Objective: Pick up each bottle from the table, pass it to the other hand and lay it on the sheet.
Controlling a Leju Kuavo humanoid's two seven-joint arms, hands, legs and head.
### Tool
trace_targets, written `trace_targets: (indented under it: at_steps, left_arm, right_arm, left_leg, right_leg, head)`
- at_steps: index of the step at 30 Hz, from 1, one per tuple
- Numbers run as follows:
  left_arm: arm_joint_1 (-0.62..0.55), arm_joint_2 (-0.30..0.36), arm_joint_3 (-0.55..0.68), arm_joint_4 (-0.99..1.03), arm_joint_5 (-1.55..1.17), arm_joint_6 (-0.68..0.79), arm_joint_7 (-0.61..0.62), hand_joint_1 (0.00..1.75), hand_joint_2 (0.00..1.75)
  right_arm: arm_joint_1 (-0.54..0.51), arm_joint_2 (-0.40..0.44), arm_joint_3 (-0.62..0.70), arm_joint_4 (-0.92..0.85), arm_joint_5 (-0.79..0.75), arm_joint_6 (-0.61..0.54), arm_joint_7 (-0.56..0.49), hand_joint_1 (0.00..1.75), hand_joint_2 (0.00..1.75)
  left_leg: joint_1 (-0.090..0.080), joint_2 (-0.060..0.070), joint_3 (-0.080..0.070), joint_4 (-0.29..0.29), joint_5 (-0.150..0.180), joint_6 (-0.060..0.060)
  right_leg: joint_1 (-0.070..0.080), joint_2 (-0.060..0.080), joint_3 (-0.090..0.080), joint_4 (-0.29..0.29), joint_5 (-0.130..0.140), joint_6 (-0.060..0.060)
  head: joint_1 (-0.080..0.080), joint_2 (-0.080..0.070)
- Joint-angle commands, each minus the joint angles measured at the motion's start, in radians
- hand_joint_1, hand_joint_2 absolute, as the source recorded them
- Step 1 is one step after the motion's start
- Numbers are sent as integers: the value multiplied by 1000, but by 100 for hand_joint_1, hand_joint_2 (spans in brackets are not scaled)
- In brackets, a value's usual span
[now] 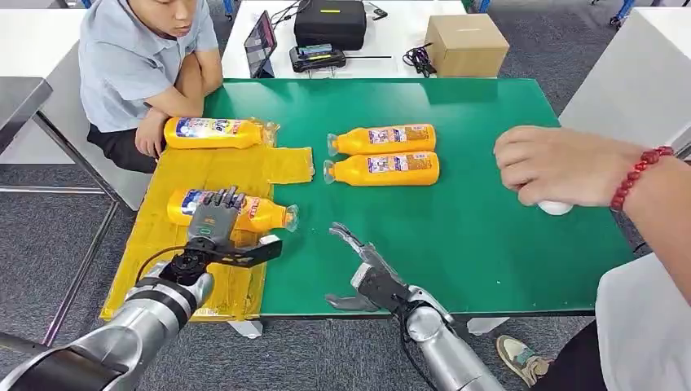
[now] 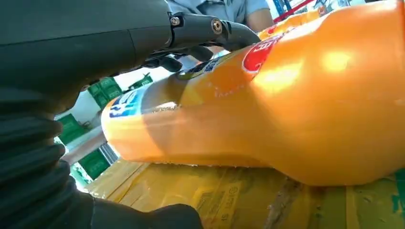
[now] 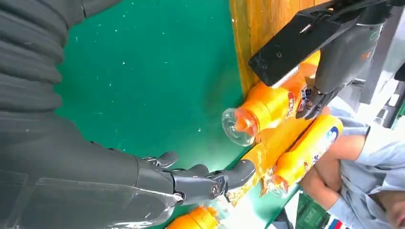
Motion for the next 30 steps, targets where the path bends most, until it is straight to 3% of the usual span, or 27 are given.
trace_targets:
  at_steps: [1, 10, 18, 24, 30]
  left_arm:
    - [-5, -19, 52, 65, 13, 1, -21, 0, 175]
    - [5, -27, 78, 63, 29, 16, -35, 0, 175]
    - [89, -57, 97, -69, 63, 143, -121, 0, 175]
    - [147, -49, 48, -179, 35, 68, -93, 0, 175]
    - [163, -19, 30, -219, -16, 84, -39, 0, 175]
  right_arm:
    - [-32, -9, 22, 52, 3, -5, 5, 0, 175]
    - [-35, -5, 21, 54, 4, -7, 4, 0, 175]
    - [12, -18, -3, 16, 15, -36, 7, 0, 175]
    - [32, -20, -17, -9, 25, -39, 9, 0, 175]
    - [37, -14, -28, -7, 32, -43, 12, 0, 175]
  left_leg:
    - [1, 2, 2, 0, -1, -2]
    - [2, 2, 3, 0, -1, -2]
    - [2, 0, 3, 0, -2, -2]
    - [2, 0, 3, 1, -3, -2]
    - [1, 1, 0, 0, -1, -1]
  right_leg:
    - [1, 1, 2, -1, 0, -2]
    - [2, 1, 3, -1, -1, -2]
    - [2, -1, 4, -1, -2, -3]
    - [2, 0, 4, -1, -2, -3]
    - [1, 0, 0, -1, -1, -2]
  head:
    - [0, 0]
    - [0, 0]
    - [0, 0]
    - [0, 0]
    - [0, 0]
